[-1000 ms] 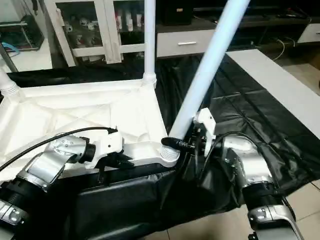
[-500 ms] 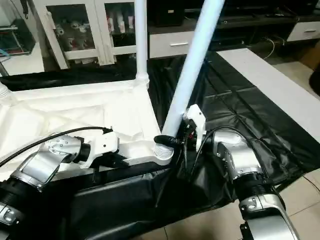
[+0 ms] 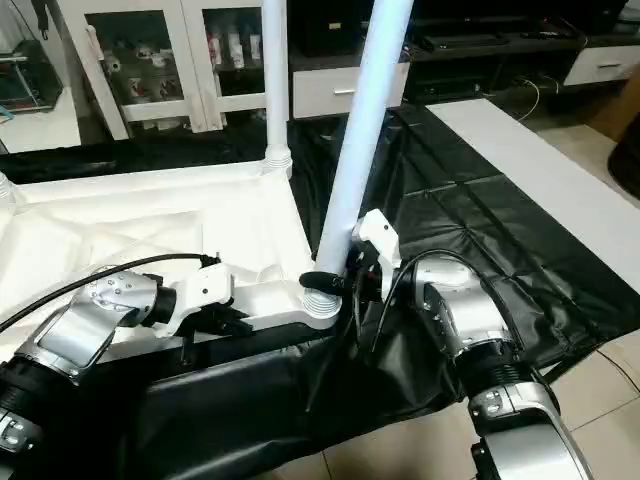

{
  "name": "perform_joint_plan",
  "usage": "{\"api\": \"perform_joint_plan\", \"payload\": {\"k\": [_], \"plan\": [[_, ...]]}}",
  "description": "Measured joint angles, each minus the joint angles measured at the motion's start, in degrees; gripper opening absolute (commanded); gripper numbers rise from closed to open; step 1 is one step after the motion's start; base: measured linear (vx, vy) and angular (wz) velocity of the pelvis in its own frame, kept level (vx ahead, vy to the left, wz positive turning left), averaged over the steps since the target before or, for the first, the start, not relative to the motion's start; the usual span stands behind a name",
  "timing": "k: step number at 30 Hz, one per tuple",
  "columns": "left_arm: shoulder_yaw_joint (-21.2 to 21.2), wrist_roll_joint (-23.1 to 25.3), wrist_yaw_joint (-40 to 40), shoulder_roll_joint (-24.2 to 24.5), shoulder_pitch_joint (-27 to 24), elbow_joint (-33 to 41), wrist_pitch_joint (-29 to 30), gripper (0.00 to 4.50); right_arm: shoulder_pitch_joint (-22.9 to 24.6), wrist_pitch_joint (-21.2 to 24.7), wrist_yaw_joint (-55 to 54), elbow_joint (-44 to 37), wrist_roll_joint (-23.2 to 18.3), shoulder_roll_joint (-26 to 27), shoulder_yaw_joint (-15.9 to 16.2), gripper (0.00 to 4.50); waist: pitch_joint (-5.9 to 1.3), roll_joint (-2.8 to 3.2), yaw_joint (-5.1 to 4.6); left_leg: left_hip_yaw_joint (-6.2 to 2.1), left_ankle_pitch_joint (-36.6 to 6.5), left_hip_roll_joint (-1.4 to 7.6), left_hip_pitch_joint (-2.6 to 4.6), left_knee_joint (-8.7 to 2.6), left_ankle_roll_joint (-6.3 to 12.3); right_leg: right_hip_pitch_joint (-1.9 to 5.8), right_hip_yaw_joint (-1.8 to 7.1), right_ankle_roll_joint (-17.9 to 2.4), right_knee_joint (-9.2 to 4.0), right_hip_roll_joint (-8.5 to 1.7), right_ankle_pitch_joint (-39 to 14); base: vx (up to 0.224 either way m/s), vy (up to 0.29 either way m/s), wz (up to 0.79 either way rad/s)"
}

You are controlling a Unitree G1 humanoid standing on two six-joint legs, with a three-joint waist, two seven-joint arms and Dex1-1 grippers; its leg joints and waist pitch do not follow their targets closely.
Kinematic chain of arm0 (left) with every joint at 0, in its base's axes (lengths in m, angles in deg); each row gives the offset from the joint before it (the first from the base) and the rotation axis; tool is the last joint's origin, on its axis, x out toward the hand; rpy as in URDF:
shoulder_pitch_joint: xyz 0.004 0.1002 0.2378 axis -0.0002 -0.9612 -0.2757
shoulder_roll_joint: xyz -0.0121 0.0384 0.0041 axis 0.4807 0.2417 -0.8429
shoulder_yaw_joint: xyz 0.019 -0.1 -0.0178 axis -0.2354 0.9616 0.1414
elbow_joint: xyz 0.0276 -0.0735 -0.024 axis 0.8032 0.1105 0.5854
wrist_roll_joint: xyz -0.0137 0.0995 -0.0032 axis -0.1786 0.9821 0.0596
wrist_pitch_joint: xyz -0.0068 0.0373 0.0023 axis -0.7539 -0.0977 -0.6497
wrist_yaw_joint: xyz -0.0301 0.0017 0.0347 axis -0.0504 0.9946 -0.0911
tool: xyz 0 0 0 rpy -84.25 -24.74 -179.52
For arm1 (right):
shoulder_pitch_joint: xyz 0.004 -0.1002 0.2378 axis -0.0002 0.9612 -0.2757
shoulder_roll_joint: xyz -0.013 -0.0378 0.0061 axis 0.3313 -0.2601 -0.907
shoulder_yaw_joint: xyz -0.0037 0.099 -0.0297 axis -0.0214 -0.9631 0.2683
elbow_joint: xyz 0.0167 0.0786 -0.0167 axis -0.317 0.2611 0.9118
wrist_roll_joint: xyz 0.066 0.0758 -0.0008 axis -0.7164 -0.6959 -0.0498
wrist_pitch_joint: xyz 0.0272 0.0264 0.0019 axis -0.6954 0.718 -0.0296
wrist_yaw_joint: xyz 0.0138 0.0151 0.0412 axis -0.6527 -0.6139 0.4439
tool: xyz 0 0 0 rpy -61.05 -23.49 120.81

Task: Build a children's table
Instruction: Insert table leg to table base

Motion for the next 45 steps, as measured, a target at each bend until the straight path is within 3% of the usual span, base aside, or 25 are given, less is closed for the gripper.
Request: {"api": "perform_joint_plan", "payload": {"k": [11, 18, 23, 25, 28, 34, 45], "plan": [[0.4, 0.9, -0.3, 0.7, -0.6, 0.0, 0.6, 0.0, 0.2, -3.3, -2.9, 2.5, 1.4, 2.7, -0.2, 1.86, -0.48, -0.75, -0.64, 0.01, 0.0, 0.0, 0.5, -0.47, -0.08, 0.03, -0.03, 0.1, -0.02, 0.02, 0.0, 0.0, 0.0, 0.0], [1.3, 1.1, -1.6, 0.7, -0.4, 0.0, 0.9, 0.0, -0.5, 0.5, -5.0, 4.6, -1.5, 5.2, -4.8, 1.86, -0.25, -1.04, -0.73, 0.06, 0.2, 0.06, 0.41, -0.58, -0.39, -0.03, -0.05, 0.1, -0.02, 0.01, 0.0, 0.0, 0.0, 0.0], [1.4, 1.0, -1.9, -0.2, 0.3, 0.7, 0.9, 0.0, -0.4, 4.3, -5.0, 4.2, -5.2, 4.7, -7.9, 1.86, 0.02, -1.34, -0.49, 0.09, 0.3, 0.09, -0.05, -0.38, -0.4, -0.31, -0.06, 0.0, -0.02, 0.01, 0.1, 0.0, 0.0, 0.0], [1.3, 0.9, -1.9, -0.7, 0.3, 1.1, 0.9, 0.0, -0.4, 8.4, -6.5, 4.7, -9.5, 4.9, -11.9, 1.86, 0.03, -1.31, -0.11, 0.14, 0.3, 0.11, -0.6, -0.14, -0.32, -0.78, -0.07, 0.0, 0.03, 0.0, 0.1, 0.0, 0.0, 0.0], [1.3, 0.8, -2.2, -1.1, 0.4, 1.9, 0.9, 0.0, -0.4, 10.0, -7.1, 4.7, -11.3, 4.8, -13.9, 1.86, 0.03, -1.31, 0.24, 0.19, 0.3, 0.23, -1.37, 0.36, 0.34, -1.37, -0.15, 0.2, 0.2, 0.0, 0.2, 0.0, 0.0, 0.0], [1.1, 0.9, -2.7, -1.2, 0.4, 2.0, 0.9, 0.0, 1.0, 10.2, -7.6, 3.2, -11.3, 4.7, -14.1, 1.86, 0.03, -1.3, 0.97, 0.22, 0.2, 0.37, -1.7, 0.76, 0.41, -1.69, -0.18, 0.2, 0.59, -0.01, 0.2, 0.0, 0.0, 0.0], [0.9, 0.9, -2.4, -1.1, 0.4, 2.0, 0.8, 0.0, 3.0, 10.7, -7.9, -2.3, -8.9, 3.7, -11.3, 1.85, 0.07, -1.25, 0.95, 0.21, 0.2, 0.38, -1.65, 0.93, -0.08, -1.69, -0.11, 0.3, 0.85, -0.01, 0.2, 0.0, 0.0, 0.0]]}}
